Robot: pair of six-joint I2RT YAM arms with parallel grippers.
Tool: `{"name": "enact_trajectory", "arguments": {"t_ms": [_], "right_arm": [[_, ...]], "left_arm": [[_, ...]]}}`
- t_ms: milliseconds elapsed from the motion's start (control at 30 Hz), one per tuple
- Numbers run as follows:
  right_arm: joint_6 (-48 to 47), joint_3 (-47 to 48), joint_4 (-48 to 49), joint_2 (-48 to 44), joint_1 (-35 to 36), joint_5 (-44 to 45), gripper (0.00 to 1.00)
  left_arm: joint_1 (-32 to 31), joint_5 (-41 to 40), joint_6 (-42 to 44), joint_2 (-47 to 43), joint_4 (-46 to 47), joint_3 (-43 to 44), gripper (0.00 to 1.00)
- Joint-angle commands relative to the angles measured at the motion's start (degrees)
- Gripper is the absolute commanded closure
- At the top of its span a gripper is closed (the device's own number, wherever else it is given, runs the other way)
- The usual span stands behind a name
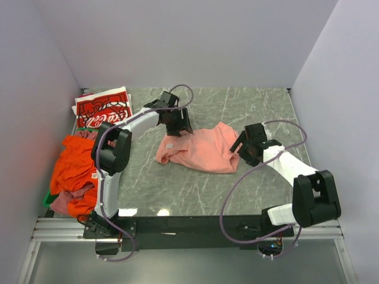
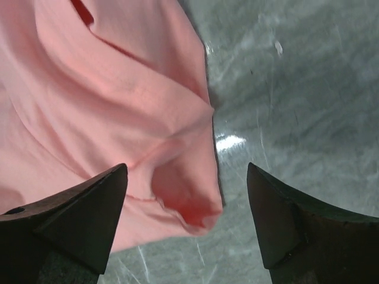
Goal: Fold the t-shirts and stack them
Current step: Flatten the tshirt out
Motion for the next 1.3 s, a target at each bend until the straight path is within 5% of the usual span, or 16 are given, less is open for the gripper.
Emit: {"name": "enact_trajectory", "arguments": {"t_ms": [0,467,667,867,1267], "right_arm": [[-3.15,3.88,4.12,2.58,-1.26,-0.84,0.13],[-4.04,7.67,5.97,13.67,-3.19,-3.04,0.47],[-4.56,7.40,4.83,13.41,-3.19,-3.48,0.69],[-6.40,12.14,-0.35,11.04,-3.19,-1.99,1.00],[-11.33,33.49,-14.24,-0.83,-3.19,1.88,1.00]], "left_arm": [[-0.20,2.29,2.14,0.93,-0.53,3.14,0.30],[-0.11,2.47,5.14,1.28,-2.29,0.24,0.45],[0.15,3.87,3.12,-0.65,0.69,-4.94,0.68],[1.91,7.83,-0.14,-2.67,3.51,-7.14,1.00],[9.12,9.86,-4.18,-19.53,4.56,-0.55,1.00]]}}
